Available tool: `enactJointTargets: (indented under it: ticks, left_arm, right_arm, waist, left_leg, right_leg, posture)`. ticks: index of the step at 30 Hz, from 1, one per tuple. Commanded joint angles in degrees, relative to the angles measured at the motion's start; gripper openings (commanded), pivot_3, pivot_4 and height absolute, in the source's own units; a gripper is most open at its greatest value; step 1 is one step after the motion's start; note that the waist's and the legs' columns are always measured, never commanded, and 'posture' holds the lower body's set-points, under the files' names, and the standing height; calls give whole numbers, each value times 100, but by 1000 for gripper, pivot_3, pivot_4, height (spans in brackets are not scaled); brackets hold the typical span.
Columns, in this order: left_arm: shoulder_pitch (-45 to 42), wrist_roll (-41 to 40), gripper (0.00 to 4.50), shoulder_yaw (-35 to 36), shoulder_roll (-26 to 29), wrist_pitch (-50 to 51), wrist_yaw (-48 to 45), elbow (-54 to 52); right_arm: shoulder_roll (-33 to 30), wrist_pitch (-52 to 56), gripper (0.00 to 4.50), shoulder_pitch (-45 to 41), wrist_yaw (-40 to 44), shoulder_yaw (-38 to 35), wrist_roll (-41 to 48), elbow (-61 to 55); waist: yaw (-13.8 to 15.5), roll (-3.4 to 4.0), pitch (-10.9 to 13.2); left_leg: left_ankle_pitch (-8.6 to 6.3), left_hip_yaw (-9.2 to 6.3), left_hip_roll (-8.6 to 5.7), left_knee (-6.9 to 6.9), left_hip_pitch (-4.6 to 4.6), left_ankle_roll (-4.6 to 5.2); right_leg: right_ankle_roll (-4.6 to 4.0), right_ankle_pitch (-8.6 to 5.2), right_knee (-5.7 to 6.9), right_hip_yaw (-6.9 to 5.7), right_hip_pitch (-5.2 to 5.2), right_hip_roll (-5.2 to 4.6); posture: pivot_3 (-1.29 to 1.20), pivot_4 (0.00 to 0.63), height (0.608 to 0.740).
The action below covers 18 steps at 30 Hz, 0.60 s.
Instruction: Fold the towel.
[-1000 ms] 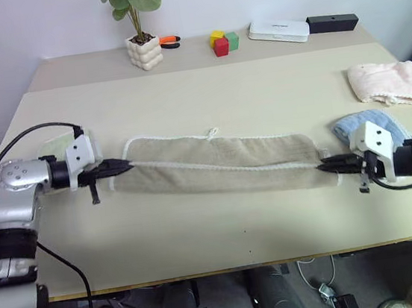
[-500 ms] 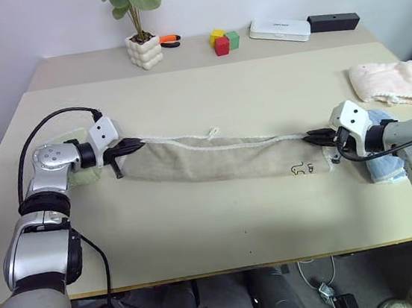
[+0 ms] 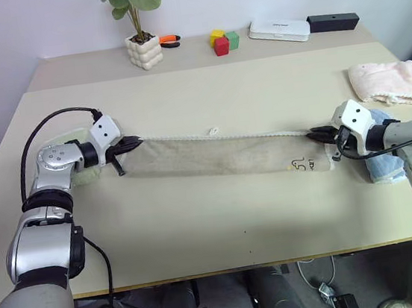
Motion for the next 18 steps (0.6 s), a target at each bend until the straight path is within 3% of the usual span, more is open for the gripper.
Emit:
enactJointTargets:
  ticks: [1, 7, 8, 11, 17, 18]
  left_arm:
    - [-141, 75, 0, 75, -10, -118, 297, 33]
    - [-263, 20, 0, 187, -133, 175, 499, 175]
    - [-297, -19, 285, 211, -158, 349, 429, 208]
    - [-298, 64, 1396, 179, -157, 450, 278, 216]
    - [-273, 163, 4479, 221, -118, 288, 720, 177]
    - [-281, 138, 4497, 239, -107, 338, 703, 182]
  right_arm:
    - [76, -114, 36, -55, -132, -57, -49, -106]
    - [123, -239, 36, -57, -246, 22, -238, -18]
    - [147, -121, 11, -66, -188, 21, -197, -9]
    - [178, -82, 952, -90, -192, 10, -193, 26]
    - [168, -251, 3950, -80, -427, -49, -308, 68]
    - [170, -268, 4442, -97, -489, -61, -324, 85]
  waist:
    - [0, 1, 0]
    - [0, 0, 0]
    - [0, 0, 0]
    - [-1, 0, 0]
    - [-7, 0, 0]
    - [-5, 0, 0]
  left_leg:
    - [0, 0, 0, 0, 0, 0]
    - [0, 0, -1, 0, 0, 0]
    - [0, 0, -1, 0, 0, 0]
    - [0, 0, -1, 0, -1, 0]
    - [0, 0, -1, 0, 1, 0]
    - [0, 0, -1, -1, 1, 0]
  right_leg:
    - [0, 0, 0, 0, 0, 0]
    - [0, 0, 1, 0, -1, 0]
    - [0, 0, 0, 0, 0, 0]
    - [0, 0, -1, 0, 0, 0]
    - [0, 0, 0, 0, 0, 0]
    - [0, 0, 0, 0, 0, 0]
  posture:
    - [0, 150, 740]
    - [0, 150, 740]
    - [0, 150, 740]
    - [0, 150, 740]
    - [0, 150, 740]
    - [0, 150, 740]
